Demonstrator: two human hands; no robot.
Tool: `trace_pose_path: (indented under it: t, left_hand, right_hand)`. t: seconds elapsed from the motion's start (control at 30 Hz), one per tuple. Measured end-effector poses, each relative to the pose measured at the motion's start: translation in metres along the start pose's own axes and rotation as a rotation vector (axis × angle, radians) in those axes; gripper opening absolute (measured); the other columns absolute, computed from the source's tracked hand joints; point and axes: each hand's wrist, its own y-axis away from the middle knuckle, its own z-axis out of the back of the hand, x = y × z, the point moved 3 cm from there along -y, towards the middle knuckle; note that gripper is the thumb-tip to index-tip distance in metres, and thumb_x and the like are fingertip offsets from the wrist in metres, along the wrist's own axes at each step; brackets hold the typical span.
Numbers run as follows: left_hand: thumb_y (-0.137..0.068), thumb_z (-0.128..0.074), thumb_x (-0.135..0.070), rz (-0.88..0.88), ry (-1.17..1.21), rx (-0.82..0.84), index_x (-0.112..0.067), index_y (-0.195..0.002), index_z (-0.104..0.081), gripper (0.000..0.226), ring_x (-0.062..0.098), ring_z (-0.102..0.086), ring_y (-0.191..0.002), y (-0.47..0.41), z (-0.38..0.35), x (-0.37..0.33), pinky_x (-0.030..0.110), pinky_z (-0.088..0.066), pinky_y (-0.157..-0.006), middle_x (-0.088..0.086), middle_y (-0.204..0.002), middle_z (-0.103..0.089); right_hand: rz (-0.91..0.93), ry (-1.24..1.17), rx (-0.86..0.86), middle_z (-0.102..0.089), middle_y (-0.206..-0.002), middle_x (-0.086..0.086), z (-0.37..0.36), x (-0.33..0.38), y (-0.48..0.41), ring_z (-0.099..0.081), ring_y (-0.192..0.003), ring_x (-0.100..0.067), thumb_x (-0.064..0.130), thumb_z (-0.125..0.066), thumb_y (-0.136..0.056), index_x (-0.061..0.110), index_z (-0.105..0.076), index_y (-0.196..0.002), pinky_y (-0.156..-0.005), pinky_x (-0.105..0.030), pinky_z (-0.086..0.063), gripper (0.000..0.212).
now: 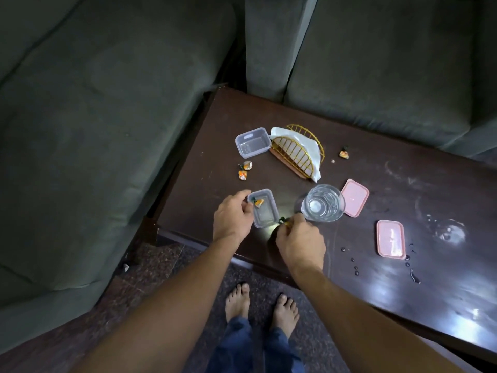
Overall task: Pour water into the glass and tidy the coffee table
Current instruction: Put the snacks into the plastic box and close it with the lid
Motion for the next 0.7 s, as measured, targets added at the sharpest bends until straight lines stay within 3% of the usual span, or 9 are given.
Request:
trace_pose_path:
  t: [0.13, 0.23, 0.33, 0.5, 0.7]
  left_hand:
    - [-0.1, -0.056, -0.023, -0.04, 0.009, 0.037, -0.03, -0.14, -0.059, 0.041, 0.025, -0.062, -0.115, -0.002, 0.001, -0.006, 0.039, -0.048, -0.1, -0.002, -0.114, -0.068]
    - [-0.101, -0.054, -0.022, -0.057, 0.003, 0.06, -0.03, -0.141, -0.058, 0.042, 0.025, -0.061, -0.116, -0.004, 0.0, -0.009, 0.04, -0.048, -0.102, 0.0, -0.117, -0.067]
    - [-0.101, -0.053, -0.026, -0.062, -0.008, 0.075, -0.03, -0.142, -0.057, 0.041, 0.025, -0.06, -0.118, -0.005, -0.001, -0.008, 0.039, -0.047, -0.103, 0.0, -0.119, -0.067]
    - [-0.102, -0.052, -0.032, -0.055, -0.017, 0.086, -0.029, -0.14, -0.058, 0.039, 0.023, -0.06, -0.116, -0.005, -0.003, -0.003, 0.038, -0.047, -0.101, -0.001, -0.117, -0.068]
    - [-0.102, -0.052, -0.031, -0.068, -0.039, 0.107, -0.03, -0.139, -0.059, 0.038, 0.026, -0.061, -0.117, -0.004, -0.01, -0.006, 0.04, -0.049, -0.098, 0.001, -0.12, -0.068]
  right_hand:
    - [0.142, -0.078, -0.064, -0.071, -0.1, -0.01, 0.006, 0.022, 0.002, -0.067, -0.091, -0.039, 0.036, -0.057, -0.097, 0.015, -0.061, -0.106, -0.072, -0.042, -0.051, 0.023]
    - [0.197, -0.033, -0.031, -0.071, -0.103, -0.009, 0.0, 0.035, -0.004, -0.068, -0.093, -0.035, 0.036, -0.057, -0.097, 0.016, -0.062, -0.114, -0.073, -0.039, -0.052, 0.027]
    - [0.177, 0.02, 0.014, -0.07, -0.109, -0.009, -0.007, 0.033, -0.006, -0.067, -0.098, -0.035, 0.034, -0.054, -0.099, 0.017, -0.061, -0.12, -0.075, -0.038, -0.051, 0.028]
    - [0.115, 0.046, -0.019, -0.071, -0.105, -0.005, -0.007, -0.002, 0.009, -0.068, -0.092, -0.037, 0.033, -0.052, -0.098, 0.019, -0.064, -0.102, -0.074, -0.039, -0.052, 0.018]
    - [-0.007, 0.104, -0.097, -0.069, -0.103, -0.006, 0.013, -0.061, 0.015, -0.067, -0.089, -0.04, 0.034, -0.057, -0.095, 0.018, -0.065, -0.096, -0.071, -0.038, -0.049, 0.018]
